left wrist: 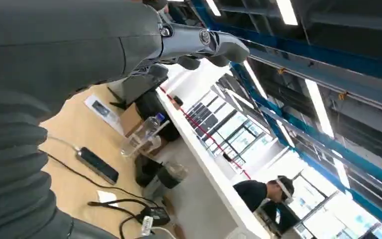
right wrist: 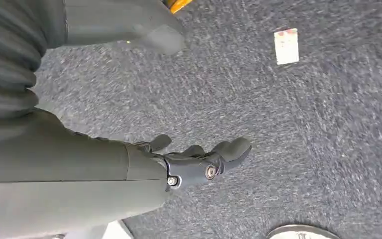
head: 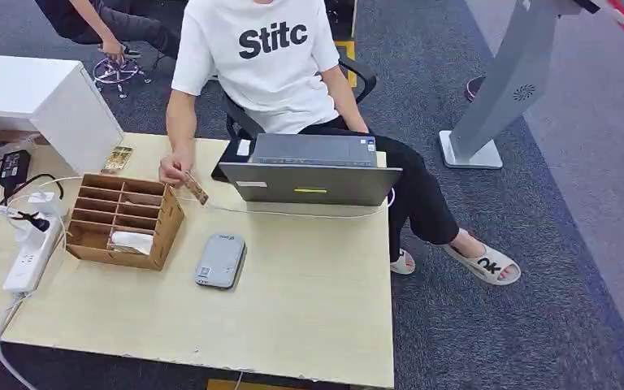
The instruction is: Pass the card to the sensor for recognition and then transmit it.
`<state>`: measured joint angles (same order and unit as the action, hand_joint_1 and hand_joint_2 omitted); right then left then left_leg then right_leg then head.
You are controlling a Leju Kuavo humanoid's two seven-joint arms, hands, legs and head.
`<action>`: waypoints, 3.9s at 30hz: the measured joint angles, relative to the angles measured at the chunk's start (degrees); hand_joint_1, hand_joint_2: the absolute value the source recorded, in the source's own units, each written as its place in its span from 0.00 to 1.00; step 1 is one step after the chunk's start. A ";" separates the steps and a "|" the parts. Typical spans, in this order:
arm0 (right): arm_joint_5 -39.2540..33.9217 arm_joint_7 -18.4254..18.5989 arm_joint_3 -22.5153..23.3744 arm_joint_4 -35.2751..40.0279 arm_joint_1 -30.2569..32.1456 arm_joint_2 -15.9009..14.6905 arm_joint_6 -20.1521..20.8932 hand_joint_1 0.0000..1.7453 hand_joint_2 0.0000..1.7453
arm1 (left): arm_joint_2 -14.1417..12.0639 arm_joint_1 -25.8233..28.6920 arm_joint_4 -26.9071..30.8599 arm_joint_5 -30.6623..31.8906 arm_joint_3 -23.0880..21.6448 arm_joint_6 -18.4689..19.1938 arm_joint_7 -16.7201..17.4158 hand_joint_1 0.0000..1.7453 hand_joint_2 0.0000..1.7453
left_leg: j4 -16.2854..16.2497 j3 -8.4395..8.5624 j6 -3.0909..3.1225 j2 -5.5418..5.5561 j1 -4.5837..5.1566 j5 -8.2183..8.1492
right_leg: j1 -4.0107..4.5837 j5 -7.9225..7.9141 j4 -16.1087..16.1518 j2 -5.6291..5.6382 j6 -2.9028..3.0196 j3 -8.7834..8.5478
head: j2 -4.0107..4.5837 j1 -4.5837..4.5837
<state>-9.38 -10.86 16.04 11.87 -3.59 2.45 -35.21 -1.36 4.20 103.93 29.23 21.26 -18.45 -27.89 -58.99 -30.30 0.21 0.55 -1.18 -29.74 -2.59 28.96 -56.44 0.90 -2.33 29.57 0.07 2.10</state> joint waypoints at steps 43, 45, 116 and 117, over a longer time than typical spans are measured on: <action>13.68 9.90 -6.86 -0.85 -0.09 1.18 5.03 0.00 1.00 | -2.18 -32.95 -25.57 34.68 -29.59 -4.42 19.45 1.00 1.00 | -0.07 -0.09 0.06 -0.03 0.00 0.04 | 0.00 -0.07 -0.02 0.07 0.00 0.08 | 0.00 0.04; 13.81 10.05 -6.86 -0.85 -0.09 1.18 5.03 0.00 1.00 | -1.99 -32.95 -25.59 34.55 -30.09 -4.39 19.41 1.00 1.00 | -0.07 -0.09 0.06 -0.03 0.00 0.04 | 0.00 -0.07 -0.03 0.07 0.00 0.08 | 0.00 0.04; 19.58 11.71 -5.73 -0.87 0.02 2.38 5.46 0.00 1.00 | -0.28 -26.14 -48.47 41.33 -47.97 5.44 24.61 1.00 1.00 | -0.07 -0.14 0.06 -0.01 0.01 0.04 | 0.00 -0.07 -0.02 0.04 0.00 0.09 | 0.00 0.02; 19.67 11.74 -5.79 -0.87 0.02 2.43 5.46 0.00 1.00 | -0.22 -26.23 -48.69 41.48 -48.02 5.24 24.61 1.00 1.00 | -0.07 -0.14 0.06 -0.01 0.01 0.04 | 0.00 -0.07 -0.02 0.04 0.00 0.09 | 0.00 0.02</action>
<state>10.30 0.87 10.25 10.99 -3.56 4.87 -29.75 -1.57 -22.03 55.23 70.71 -26.75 -13.20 -3.28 -59.06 -30.44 0.27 0.54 -1.18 -29.71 -2.59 28.89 -56.47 0.95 -2.33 29.67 0.07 2.12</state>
